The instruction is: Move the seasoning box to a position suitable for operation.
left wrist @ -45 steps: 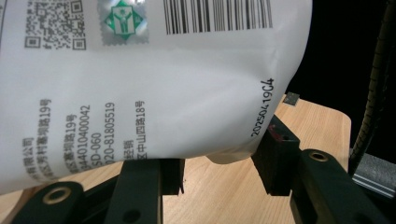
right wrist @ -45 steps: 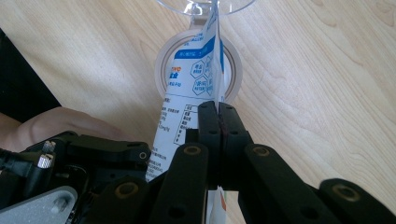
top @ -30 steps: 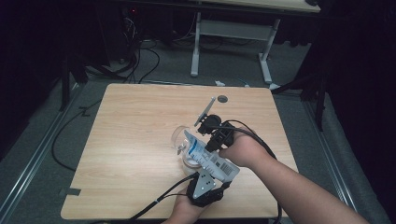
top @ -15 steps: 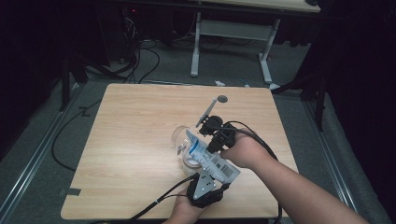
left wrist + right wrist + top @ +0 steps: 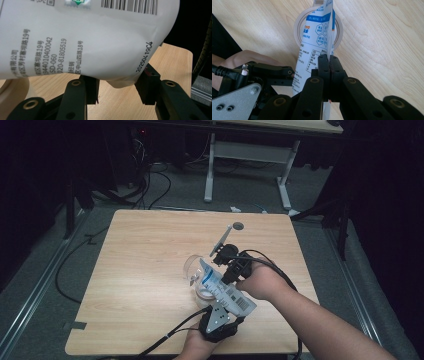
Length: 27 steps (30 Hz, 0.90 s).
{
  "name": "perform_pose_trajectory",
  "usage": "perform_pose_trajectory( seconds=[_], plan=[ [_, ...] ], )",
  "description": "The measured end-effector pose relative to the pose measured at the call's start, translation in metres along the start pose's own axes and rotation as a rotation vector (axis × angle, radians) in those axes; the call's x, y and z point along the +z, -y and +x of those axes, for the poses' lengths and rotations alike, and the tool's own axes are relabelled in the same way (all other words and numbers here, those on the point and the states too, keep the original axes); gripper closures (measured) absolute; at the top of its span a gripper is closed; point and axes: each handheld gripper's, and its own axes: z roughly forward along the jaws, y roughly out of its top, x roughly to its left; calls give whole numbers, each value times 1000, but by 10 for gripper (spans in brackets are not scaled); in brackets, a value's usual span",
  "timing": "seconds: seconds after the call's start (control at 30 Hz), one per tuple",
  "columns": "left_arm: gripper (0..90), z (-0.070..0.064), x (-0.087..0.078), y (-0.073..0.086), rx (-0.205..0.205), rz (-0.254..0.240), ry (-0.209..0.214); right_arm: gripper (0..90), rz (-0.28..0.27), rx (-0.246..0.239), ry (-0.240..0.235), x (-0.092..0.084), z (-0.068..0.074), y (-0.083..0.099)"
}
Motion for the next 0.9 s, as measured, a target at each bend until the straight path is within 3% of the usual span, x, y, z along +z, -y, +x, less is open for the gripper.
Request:
perform_pose_trajectory(
  seconds=[0.9],
  plan=[
    [588,4,1,12,-12,24,-14,897,10,10,-2,0,0,6]
  ],
)
